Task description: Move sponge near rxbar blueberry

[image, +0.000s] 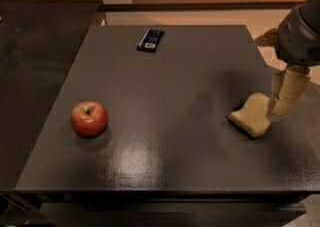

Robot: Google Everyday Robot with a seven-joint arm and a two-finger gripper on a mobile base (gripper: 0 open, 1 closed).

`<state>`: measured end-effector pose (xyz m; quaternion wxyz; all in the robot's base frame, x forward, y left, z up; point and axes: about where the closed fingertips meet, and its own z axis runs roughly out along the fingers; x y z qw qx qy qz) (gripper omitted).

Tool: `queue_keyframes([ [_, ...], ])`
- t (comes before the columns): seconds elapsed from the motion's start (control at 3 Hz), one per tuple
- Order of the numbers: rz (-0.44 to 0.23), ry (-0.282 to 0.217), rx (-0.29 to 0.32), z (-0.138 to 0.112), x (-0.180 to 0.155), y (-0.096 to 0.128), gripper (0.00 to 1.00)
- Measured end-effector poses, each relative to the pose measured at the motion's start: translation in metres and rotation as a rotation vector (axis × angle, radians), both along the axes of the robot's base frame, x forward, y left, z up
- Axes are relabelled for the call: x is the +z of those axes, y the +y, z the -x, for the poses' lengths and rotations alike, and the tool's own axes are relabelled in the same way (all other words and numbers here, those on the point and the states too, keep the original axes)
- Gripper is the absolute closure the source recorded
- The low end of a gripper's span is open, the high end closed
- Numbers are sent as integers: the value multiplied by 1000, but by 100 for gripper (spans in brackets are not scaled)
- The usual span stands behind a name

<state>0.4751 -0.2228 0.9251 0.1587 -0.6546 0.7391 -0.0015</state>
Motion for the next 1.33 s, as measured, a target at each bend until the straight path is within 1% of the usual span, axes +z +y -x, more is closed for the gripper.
queue_keyframes([
  [0.33,-6,34,40,-3,-23,-2,0],
  [0.67,-7,58,99,1,-42,-4,0],
  [1.0,-4,78,147,8,-54,-4,0],
  [1.33,0,101,174,14,-64,-6,0],
])
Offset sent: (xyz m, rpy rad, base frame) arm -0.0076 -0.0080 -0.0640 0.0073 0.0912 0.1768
